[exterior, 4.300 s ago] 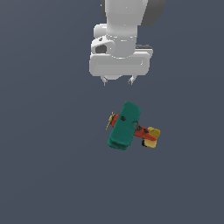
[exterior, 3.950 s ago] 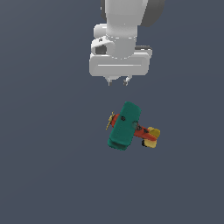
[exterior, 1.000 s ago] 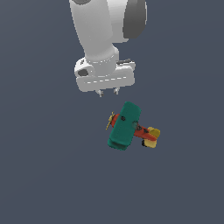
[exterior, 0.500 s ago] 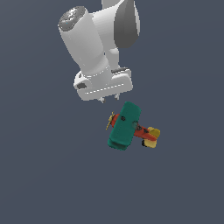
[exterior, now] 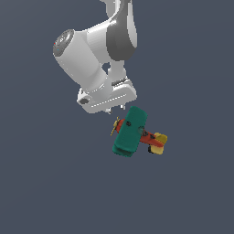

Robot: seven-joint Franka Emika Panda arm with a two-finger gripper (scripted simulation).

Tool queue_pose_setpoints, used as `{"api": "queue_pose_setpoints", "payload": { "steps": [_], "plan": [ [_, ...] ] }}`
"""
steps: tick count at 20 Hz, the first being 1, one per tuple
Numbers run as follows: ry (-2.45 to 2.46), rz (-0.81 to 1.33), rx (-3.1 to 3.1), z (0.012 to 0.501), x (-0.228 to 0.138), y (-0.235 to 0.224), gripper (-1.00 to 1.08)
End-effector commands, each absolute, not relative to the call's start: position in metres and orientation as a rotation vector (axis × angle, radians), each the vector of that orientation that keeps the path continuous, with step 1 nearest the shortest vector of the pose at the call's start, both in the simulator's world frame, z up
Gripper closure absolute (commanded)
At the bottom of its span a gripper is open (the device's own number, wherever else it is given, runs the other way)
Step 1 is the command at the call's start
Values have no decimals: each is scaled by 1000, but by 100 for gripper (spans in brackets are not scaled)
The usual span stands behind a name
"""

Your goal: Pick up the object and move it to a goal position.

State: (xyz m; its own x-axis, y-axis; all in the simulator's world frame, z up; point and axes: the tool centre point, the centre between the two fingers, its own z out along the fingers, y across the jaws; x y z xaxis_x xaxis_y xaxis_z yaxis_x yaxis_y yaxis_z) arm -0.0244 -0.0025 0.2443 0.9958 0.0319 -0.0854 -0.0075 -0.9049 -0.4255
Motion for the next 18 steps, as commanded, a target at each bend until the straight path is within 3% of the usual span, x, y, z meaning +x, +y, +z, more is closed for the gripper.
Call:
{"api": "queue_pose_setpoints", "payload": {
  "steps": [1,18],
  "plan": [
    [-11,124,-2660,239,-22,-1,-20],
    [38,72,-2400,205,0,4,-20]
  ]
}}
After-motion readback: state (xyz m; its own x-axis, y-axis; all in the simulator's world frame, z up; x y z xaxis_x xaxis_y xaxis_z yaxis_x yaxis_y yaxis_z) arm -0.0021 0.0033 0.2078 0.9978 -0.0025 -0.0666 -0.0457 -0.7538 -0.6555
